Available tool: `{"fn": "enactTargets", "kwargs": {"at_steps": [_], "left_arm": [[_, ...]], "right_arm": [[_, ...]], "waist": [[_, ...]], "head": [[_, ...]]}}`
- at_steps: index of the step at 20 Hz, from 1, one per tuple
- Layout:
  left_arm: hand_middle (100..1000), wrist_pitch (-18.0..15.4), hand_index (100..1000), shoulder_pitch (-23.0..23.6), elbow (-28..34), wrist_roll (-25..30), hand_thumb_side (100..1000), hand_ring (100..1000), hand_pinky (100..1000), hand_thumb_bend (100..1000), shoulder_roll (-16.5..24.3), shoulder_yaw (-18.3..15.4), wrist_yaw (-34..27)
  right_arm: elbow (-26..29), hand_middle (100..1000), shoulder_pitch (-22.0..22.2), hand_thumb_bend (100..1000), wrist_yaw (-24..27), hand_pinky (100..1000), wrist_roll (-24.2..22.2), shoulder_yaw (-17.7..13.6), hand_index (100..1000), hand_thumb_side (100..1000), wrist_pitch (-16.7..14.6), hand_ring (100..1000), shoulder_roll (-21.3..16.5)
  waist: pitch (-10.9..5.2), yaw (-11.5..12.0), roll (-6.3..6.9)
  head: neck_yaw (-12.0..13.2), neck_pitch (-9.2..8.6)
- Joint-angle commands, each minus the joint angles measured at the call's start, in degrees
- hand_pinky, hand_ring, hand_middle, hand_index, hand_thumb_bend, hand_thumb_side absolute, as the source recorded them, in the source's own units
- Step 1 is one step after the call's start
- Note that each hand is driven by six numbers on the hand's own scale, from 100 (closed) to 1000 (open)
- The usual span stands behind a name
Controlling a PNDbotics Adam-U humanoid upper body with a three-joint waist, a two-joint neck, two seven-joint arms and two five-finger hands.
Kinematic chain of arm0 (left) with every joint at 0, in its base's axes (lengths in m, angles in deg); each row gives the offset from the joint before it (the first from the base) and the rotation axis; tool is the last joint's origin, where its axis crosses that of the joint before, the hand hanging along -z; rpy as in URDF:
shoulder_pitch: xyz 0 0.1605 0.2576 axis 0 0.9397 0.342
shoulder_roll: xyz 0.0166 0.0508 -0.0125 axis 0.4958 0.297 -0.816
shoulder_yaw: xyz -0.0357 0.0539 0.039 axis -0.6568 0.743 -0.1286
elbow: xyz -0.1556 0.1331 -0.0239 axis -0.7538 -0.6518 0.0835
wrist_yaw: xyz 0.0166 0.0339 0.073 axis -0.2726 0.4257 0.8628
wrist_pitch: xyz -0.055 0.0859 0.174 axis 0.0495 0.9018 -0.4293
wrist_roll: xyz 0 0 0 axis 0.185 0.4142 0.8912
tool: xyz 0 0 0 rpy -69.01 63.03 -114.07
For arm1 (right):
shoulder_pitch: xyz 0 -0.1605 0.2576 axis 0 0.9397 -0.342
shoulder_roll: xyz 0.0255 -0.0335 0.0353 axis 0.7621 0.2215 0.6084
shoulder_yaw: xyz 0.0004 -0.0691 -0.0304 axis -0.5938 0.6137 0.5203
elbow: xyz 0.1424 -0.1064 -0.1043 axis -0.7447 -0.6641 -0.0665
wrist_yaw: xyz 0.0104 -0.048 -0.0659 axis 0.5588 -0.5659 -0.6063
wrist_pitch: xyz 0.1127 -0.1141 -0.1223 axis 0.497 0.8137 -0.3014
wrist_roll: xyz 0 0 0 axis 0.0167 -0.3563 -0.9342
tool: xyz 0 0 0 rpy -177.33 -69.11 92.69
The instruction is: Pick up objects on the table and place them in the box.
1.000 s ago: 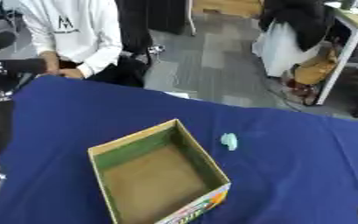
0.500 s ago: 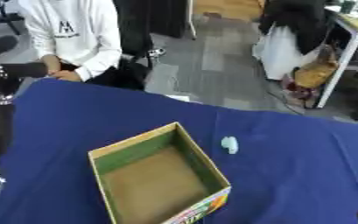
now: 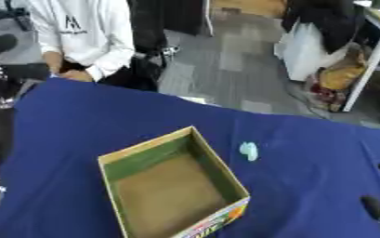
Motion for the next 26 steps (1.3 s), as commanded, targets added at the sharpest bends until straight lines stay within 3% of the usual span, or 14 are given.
{"fn": "enactTargets", "kwargs": {"at_steps": [1,8,15,22,26], "left_arm": [[910,-0.29,944,-1.33,0.80,0.17,720,691,832,1000,-0.39,-0.26,-0.31],[912,-1.13,946,-2.25,0.80,0.02,723,688,833,1000,-1.58,-0.58,-0.18],[913,-1.72,948,-3.29,0.80,-0.03,724,686,834,1000,-2.46,-0.67,-0.26],[915,-1.92,949,-4.28,0.80,0.16,724,685,835,1000,-2.97,-0.51,-0.51],[915,-2.11,948,-5.35,0.80,0.41,721,687,835,1000,-3.42,-0.27,-0.86]], "right_arm": [[-2.33,617,-3.05,491,0.66,371,1.37,0.30,709,1000,1.12,542,-0.92],[-9.14,610,-9.59,494,-0.71,356,4.61,2.16,719,1000,1.44,530,-0.13],[-13.63,674,-13.74,492,-1.97,366,5.12,3.69,749,1000,1.31,537,0.11],[-19.66,625,-17.02,498,-3.57,374,4.95,4.29,774,1000,3.74,538,-0.25],[-23.89,570,-18.91,510,-2.86,340,5.50,3.98,714,1000,5.74,506,-1.18]], "waist": [[0.22,0.26,0.45],[3.17,0.86,1.11],[5.31,1.60,1.41],[6.44,2.33,1.47],[7.19,3.23,1.57]], "head": [[-1.21,-1.39],[-2.71,-4.54],[-4.52,-7.97],[-6.99,-8.78],[-8.16,-8.94]]}}
